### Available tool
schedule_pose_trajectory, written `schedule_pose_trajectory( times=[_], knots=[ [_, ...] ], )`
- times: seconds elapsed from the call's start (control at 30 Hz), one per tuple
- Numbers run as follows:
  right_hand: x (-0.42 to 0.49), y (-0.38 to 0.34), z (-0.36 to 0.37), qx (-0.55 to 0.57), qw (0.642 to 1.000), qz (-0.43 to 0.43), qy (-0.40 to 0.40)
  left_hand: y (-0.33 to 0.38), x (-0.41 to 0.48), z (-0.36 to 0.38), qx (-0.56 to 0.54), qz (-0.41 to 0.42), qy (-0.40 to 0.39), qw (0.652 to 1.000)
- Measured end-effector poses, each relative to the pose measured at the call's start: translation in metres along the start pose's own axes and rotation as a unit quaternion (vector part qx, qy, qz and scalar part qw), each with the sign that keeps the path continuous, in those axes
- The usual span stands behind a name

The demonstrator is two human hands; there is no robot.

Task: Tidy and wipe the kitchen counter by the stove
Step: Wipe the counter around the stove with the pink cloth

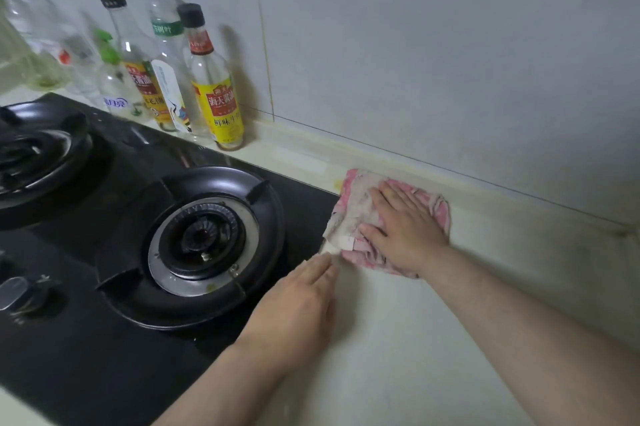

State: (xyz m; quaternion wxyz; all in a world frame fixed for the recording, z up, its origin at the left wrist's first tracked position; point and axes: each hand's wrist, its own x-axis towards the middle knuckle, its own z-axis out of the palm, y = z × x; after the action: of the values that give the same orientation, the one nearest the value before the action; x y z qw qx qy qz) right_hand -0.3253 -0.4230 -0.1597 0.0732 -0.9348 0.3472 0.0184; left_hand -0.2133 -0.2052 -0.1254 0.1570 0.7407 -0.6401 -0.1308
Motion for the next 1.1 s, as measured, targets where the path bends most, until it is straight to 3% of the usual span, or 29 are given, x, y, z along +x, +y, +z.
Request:
schedule_pose_trajectory(
  times=[0.2,0.3,0.8,1.1],
  knots=[
    [0.009,-0.004,0.0,0.005,1.0,0.011,-0.003,-0.013,0.024,0.013,-0.016,-0.142,-0.007,0.99],
    [0.015,-0.009,0.0,0.013,1.0,0.006,-0.012,-0.008,0.027,0.014,0.017,-0.147,-0.011,0.989],
    [0.091,-0.074,-0.002,0.066,0.996,-0.042,-0.05,-0.013,0.024,0.012,-0.027,-0.142,-0.011,0.989],
    [0.089,-0.069,-0.015,0.061,0.99,-0.067,-0.112,-0.01,0.021,0.01,-0.021,-0.155,-0.043,0.987]
  ],
)
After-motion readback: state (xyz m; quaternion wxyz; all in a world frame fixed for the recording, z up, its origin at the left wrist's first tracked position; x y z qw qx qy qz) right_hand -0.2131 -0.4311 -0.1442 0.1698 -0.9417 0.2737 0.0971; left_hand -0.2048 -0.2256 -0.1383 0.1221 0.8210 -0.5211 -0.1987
